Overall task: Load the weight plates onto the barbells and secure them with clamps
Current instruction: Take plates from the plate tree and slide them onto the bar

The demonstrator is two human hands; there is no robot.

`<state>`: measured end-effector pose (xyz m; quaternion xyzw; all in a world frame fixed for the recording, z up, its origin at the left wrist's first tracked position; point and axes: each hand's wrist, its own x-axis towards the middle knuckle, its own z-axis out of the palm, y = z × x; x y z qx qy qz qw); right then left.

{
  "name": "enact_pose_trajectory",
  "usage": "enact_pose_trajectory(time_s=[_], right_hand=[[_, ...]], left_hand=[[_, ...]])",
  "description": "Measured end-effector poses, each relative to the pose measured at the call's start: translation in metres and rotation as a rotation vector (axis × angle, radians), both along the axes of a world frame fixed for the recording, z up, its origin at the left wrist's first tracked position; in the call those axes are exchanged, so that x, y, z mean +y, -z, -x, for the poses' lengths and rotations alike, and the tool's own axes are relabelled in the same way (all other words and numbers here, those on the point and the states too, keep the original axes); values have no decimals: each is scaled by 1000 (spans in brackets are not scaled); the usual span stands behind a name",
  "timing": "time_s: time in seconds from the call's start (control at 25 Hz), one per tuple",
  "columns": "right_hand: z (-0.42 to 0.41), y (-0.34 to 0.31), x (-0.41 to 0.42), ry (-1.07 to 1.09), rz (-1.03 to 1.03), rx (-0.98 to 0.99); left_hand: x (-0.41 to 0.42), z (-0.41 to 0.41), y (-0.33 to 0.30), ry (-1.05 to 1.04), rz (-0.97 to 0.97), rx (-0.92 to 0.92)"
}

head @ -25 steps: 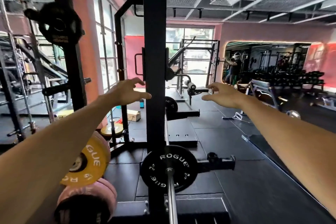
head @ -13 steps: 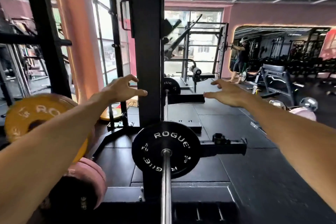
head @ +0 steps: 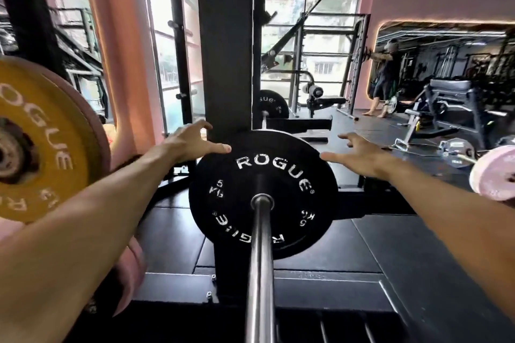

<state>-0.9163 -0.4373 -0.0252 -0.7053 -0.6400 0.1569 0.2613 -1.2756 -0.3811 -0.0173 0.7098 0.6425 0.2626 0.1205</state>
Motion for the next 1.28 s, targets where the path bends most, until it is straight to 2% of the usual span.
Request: enact_pose_trajectory(time_s=[0.16, 0.32, 0.52, 0.64, 0.84, 1.08, 1.28], right_hand=[[9, 58, 51, 32, -27, -1], [17, 93, 101, 82, -84, 56], [22, 119, 138, 162, -268, 44], [22, 113, 144, 116, -281, 90], [25, 106, 129, 53, -325, 87], [26, 107, 73, 36, -298, 166], [32, 113, -5, 25, -332, 169]], left_hand=[[50, -9, 56, 30, -34, 2], [96, -16, 85, 40, -106, 27], [119, -17, 113, 6, -252, -43], [122, -8, 120, -13, -251, -83], [103, -3, 127, -25, -221, -210], [51, 3, 121, 20, -232, -175], [-21, 12, 124, 35, -256, -164]])
